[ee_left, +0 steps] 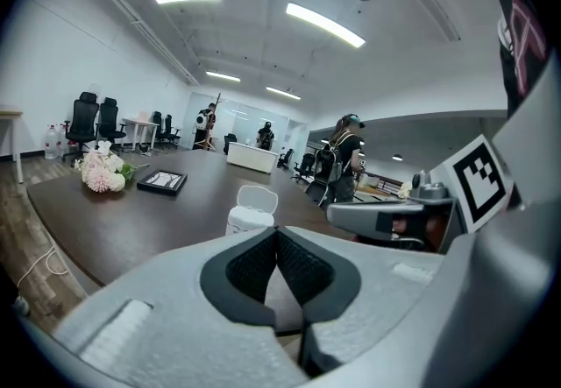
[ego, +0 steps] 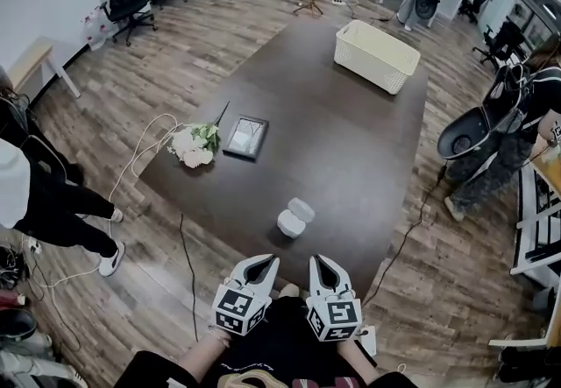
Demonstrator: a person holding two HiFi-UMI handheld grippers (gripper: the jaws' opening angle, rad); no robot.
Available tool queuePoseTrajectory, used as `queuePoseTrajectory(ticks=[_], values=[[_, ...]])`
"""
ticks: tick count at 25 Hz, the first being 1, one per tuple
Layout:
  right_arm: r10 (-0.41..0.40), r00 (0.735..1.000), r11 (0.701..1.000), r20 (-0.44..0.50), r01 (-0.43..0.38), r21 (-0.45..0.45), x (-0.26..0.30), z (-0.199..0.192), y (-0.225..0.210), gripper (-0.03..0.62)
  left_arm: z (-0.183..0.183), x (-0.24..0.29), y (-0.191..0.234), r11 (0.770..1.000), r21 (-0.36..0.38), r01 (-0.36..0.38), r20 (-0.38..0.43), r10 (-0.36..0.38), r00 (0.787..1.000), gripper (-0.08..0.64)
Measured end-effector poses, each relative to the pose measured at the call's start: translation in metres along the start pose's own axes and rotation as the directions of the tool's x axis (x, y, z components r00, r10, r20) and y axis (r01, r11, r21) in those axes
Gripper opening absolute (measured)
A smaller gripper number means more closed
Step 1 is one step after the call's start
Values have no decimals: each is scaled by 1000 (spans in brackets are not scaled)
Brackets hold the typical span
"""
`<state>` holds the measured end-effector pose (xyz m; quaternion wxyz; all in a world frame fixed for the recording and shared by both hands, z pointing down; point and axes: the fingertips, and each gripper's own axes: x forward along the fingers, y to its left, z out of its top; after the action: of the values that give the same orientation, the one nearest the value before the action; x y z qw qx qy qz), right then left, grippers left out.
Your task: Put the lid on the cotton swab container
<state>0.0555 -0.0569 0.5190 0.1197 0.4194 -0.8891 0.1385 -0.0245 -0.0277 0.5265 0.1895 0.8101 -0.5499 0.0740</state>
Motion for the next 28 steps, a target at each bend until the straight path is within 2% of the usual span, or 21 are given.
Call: queuePoseTrajectory(ticks=[6, 12, 19, 28], values=[[51, 999, 998, 5, -51, 42, 14, 2, -18, 8, -1, 23, 0, 999, -5, -38, -19, 38, 999, 8], [92, 996, 995, -10, -92, 33, 21, 0, -19, 8, -2, 29, 11, 996, -19, -92, -23, 92, 996, 8], [47, 999, 997, -28, -45, 63, 29, -1, -23, 8, 2, 36, 40, 996, -4, -88, -43, 87, 995, 8], [-97, 995, 986, -28, 100, 137, 42, 14, -45, 8, 13, 63, 80, 1000, 9, -12, -113, 13, 993, 8]])
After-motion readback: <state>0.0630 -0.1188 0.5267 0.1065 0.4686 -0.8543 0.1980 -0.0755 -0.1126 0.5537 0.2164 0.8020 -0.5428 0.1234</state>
